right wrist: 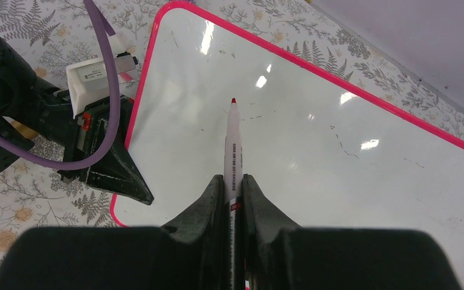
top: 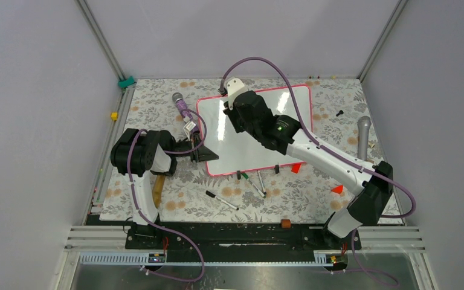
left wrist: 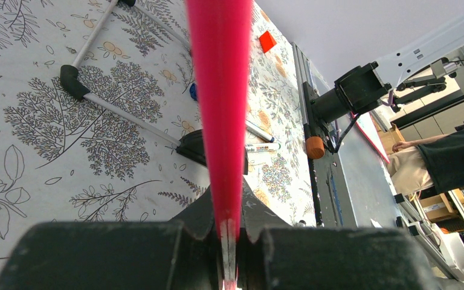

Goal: Write a sentence on the whiteboard

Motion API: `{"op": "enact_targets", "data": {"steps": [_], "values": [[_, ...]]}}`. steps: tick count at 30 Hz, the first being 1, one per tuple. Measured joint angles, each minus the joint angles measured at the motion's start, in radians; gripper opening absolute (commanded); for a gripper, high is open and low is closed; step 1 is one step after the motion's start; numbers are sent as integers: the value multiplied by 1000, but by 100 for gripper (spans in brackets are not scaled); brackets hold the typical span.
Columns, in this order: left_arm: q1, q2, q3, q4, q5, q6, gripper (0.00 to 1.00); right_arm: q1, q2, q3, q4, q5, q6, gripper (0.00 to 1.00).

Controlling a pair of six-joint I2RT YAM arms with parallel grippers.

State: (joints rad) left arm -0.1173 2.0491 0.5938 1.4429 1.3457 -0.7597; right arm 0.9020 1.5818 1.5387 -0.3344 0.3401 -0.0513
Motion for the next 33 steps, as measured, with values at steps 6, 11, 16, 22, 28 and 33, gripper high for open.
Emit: {"op": "enact_targets", "data": {"steps": [6,11,16,22,28,33], "values": [[0,0,0,0,0,0,0,0,2,0,4,-6,1,0],[0,0,0,0,0,0,0,0,28,6,3,-6,6,0],[0,0,0,0,0,0,0,0,71,23,2,-19,9,0],[0,0,0,0,0,0,0,0,140,117,-7,-40,18,0],[0,0,0,0,0,0,0,0,178,180,-8,-58,27,0],[0,0,0,0,0,0,0,0,201,207,-17,-65,31,0]]}}
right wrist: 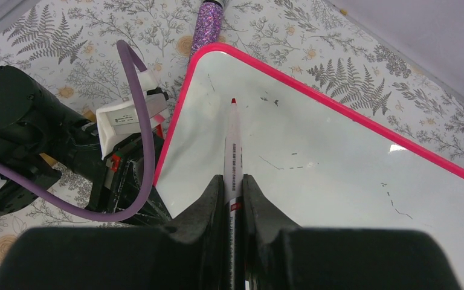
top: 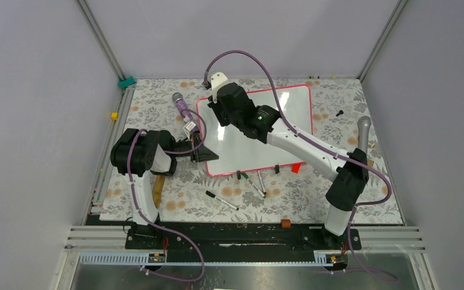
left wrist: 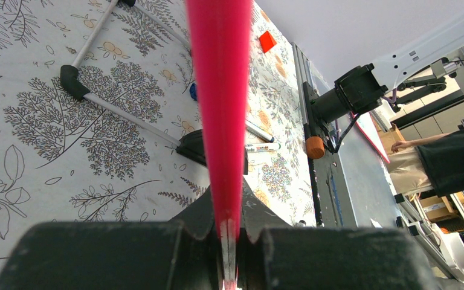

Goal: Write a sentence on the whiteboard

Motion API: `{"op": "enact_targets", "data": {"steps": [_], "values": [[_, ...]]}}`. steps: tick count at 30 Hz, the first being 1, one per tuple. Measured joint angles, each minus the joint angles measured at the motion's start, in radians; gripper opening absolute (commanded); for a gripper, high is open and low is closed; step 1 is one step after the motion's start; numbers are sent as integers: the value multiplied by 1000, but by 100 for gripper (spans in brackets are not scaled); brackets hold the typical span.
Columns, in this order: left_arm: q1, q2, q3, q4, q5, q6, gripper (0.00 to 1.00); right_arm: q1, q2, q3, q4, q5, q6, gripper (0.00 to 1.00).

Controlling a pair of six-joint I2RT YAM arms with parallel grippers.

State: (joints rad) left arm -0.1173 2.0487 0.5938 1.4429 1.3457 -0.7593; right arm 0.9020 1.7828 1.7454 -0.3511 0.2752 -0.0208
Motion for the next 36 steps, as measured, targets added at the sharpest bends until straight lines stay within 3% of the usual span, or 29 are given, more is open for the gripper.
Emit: {"op": "enact_targets", "data": {"steps": [36], "values": [[0,0,0,0,0,2,0,0,118,103,-48,57,-1,0]]}}
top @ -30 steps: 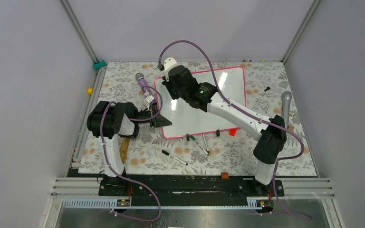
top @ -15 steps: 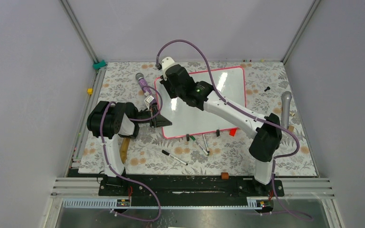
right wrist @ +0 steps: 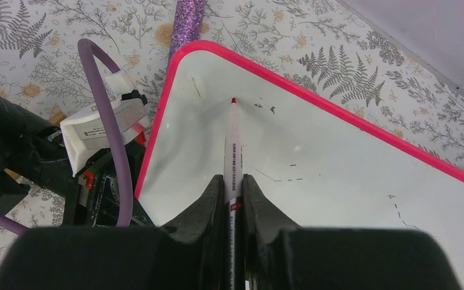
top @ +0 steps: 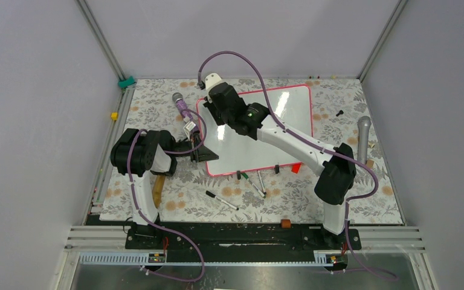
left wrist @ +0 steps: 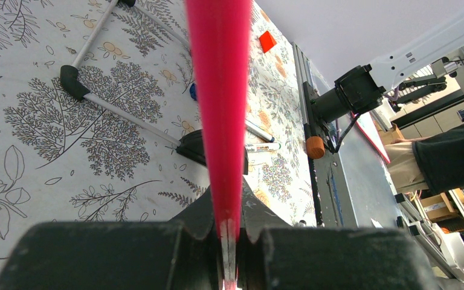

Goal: Write a sentence on the whiteboard

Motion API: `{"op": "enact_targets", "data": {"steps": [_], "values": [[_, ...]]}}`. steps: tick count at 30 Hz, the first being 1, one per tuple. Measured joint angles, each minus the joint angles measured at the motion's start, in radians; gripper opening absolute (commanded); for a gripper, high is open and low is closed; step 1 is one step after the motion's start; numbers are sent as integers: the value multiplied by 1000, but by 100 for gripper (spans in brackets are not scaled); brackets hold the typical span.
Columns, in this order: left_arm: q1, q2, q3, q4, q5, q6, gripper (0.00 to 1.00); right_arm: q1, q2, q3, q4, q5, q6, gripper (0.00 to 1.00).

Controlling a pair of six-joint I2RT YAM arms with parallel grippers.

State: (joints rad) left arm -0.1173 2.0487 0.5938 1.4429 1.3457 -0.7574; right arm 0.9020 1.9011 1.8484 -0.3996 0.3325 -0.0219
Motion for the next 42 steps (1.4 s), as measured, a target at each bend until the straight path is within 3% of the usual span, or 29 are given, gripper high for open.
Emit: {"op": "enact_targets", "data": {"steps": [42], "values": [[0,0,-1,-3,0,4,0,1,-87,-140,-7,4,2,0]]}}
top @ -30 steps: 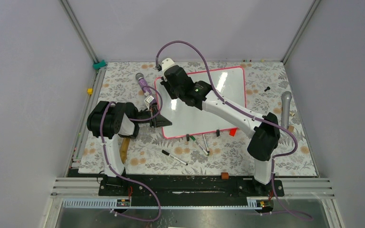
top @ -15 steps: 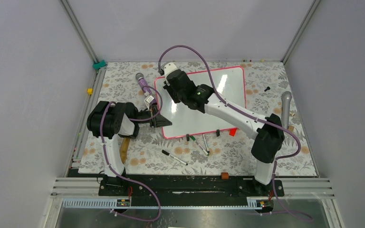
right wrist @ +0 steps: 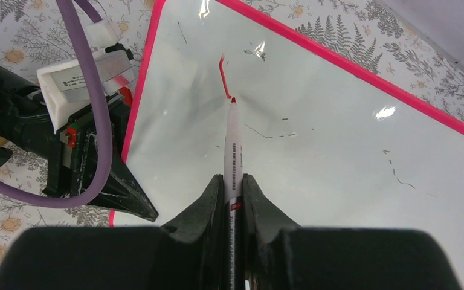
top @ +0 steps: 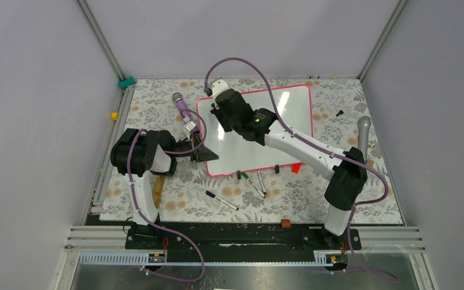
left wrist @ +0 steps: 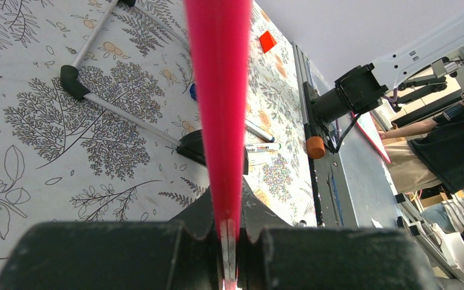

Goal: Write a sentence on the whiteboard

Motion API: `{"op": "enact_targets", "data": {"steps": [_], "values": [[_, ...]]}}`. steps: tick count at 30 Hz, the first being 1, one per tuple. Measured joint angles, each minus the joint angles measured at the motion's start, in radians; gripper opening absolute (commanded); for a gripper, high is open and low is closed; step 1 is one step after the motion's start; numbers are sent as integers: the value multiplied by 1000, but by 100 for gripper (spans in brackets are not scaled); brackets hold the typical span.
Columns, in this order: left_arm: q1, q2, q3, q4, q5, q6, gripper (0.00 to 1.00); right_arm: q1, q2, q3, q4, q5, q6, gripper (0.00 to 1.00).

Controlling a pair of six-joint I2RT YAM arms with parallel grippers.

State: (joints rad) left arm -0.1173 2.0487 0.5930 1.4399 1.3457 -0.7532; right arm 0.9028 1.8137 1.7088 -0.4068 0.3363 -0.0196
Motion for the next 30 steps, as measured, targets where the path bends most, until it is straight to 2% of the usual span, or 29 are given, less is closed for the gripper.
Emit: {"op": "enact_targets", "data": {"steps": [10,30], "values": [[0,0,0,0,0,1,0,0,-60,-14,43,5,3,0],[0,0,0,0,0,1,0,-1,6,16,30,72,-10,0]]}}
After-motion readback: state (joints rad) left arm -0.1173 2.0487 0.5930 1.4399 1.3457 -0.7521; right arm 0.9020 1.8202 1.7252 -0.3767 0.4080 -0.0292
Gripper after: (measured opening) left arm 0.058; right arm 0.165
